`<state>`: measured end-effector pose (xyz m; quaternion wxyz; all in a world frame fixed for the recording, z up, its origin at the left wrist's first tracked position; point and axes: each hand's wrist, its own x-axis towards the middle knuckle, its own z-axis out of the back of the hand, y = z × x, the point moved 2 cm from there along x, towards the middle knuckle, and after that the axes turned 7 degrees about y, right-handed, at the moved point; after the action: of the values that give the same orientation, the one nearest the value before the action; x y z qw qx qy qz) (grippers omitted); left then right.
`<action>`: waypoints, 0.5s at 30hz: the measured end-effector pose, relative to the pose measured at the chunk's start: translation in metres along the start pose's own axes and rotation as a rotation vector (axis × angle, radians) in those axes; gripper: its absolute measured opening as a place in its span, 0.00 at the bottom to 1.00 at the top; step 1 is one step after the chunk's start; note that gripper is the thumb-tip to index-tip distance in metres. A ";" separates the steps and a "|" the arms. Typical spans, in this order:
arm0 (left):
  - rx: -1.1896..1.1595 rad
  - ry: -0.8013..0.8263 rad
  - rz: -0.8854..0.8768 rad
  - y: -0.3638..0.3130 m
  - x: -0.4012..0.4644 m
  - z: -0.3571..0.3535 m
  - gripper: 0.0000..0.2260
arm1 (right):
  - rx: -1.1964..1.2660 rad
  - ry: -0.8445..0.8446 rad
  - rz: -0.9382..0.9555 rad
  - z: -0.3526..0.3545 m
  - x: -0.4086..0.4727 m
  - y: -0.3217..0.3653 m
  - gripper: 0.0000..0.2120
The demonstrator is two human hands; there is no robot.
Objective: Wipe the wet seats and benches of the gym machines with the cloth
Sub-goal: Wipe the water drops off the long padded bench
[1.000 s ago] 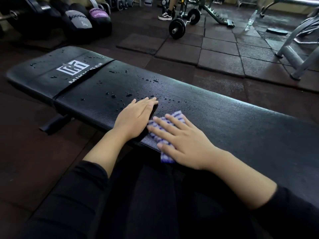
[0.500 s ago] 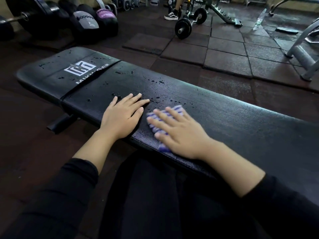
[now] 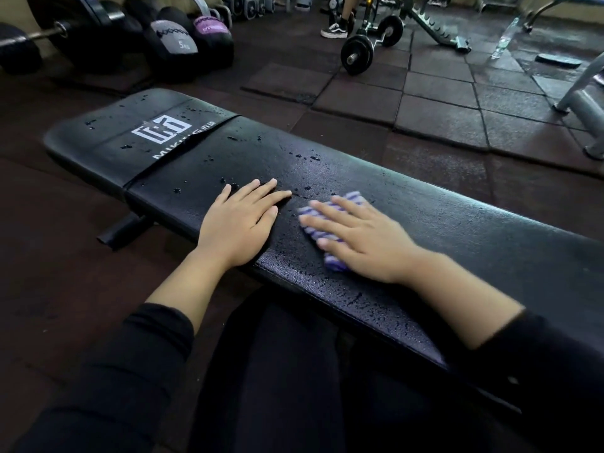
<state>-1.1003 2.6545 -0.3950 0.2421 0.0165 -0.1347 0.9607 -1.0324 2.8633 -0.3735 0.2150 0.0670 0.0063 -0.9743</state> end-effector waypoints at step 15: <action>-0.027 0.021 0.038 0.000 0.001 0.002 0.19 | 0.064 0.055 0.262 -0.001 -0.037 -0.035 0.22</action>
<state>-1.1010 2.6546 -0.3927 0.2256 0.0005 -0.1454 0.9633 -1.0136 2.9108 -0.3698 0.3378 0.1008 -0.0277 -0.9354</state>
